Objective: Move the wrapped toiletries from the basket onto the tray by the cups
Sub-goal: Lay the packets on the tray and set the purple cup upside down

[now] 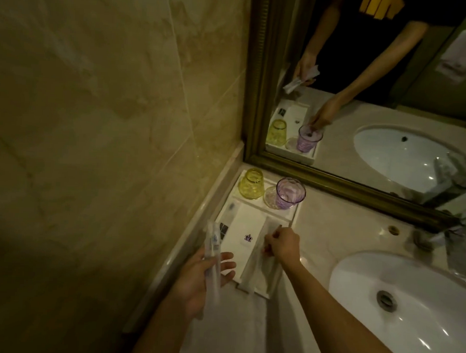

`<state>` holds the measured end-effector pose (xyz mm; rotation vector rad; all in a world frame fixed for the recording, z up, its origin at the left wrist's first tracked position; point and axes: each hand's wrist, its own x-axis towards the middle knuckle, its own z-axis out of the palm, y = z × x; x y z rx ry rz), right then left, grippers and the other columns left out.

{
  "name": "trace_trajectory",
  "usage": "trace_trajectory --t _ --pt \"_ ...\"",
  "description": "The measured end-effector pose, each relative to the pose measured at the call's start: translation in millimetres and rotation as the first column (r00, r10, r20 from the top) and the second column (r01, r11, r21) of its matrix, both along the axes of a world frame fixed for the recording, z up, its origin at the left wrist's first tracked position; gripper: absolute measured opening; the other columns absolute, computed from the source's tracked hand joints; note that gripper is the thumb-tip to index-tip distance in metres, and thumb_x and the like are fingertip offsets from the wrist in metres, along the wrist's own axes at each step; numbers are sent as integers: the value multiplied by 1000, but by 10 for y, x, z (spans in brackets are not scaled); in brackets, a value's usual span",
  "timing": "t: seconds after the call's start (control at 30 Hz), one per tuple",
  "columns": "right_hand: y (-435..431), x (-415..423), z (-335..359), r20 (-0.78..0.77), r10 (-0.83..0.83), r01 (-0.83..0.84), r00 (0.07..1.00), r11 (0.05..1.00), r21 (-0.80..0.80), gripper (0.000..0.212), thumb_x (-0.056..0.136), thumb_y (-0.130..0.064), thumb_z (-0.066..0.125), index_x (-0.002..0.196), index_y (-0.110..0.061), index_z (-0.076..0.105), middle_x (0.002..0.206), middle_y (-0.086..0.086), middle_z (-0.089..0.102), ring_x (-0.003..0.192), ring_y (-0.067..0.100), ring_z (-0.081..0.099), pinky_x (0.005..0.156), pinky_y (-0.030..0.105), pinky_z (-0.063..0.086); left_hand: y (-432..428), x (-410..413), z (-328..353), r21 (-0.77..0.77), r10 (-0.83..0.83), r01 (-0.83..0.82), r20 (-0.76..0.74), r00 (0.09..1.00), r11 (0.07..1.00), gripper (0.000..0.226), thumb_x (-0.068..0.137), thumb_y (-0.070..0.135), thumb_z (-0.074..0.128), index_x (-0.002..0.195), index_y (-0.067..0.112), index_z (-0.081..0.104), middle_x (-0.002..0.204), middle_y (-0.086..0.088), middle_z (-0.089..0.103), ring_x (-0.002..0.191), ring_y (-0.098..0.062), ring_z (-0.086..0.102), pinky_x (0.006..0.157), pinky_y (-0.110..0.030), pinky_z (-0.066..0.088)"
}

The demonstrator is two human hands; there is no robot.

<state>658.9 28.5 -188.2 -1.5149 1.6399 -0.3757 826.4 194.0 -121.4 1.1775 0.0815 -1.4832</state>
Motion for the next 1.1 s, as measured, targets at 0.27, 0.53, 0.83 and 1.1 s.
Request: trace_trajectory --t 0.27,0.53,0.83,1.1 --pt "-7 52 376 -62 102 -112 993 977 -183 29 91 -31 69 84 -2 67 78 13 72 68 22 64 58 26 43 -160 -111 30 -60 -132 135 47 990 989 33 98 3 49 128 10 61 107 -22 74 91 -33 74 70 -40 59" --pt "120 162 730 604 100 -356 791 877 321 14 84 -32 79 85 -18 78 79 4 67 75 16 60 67 30 43 -322 -264 112 -134 -301 299 7 954 945 31 98 4 48 124 7 66 112 -25 71 94 -34 73 71 -42 58" --pt "-303 164 724 578 -125 -140 807 910 391 21 91 -1 70 75 -9 58 57 2 59 40 7 45 36 17 32 -138 -193 -150 -53 -385 391 97 918 919 33 98 6 50 129 6 59 119 -24 69 112 -40 66 86 -47 56" --pt "-542 279 742 564 -218 -56 797 902 429 24 93 -23 71 106 -12 54 80 13 51 64 17 48 60 31 43 -37 -168 -249 -4 -316 320 156 936 947 33 97 8 56 130 9 53 111 -18 75 106 -35 70 89 -44 56"
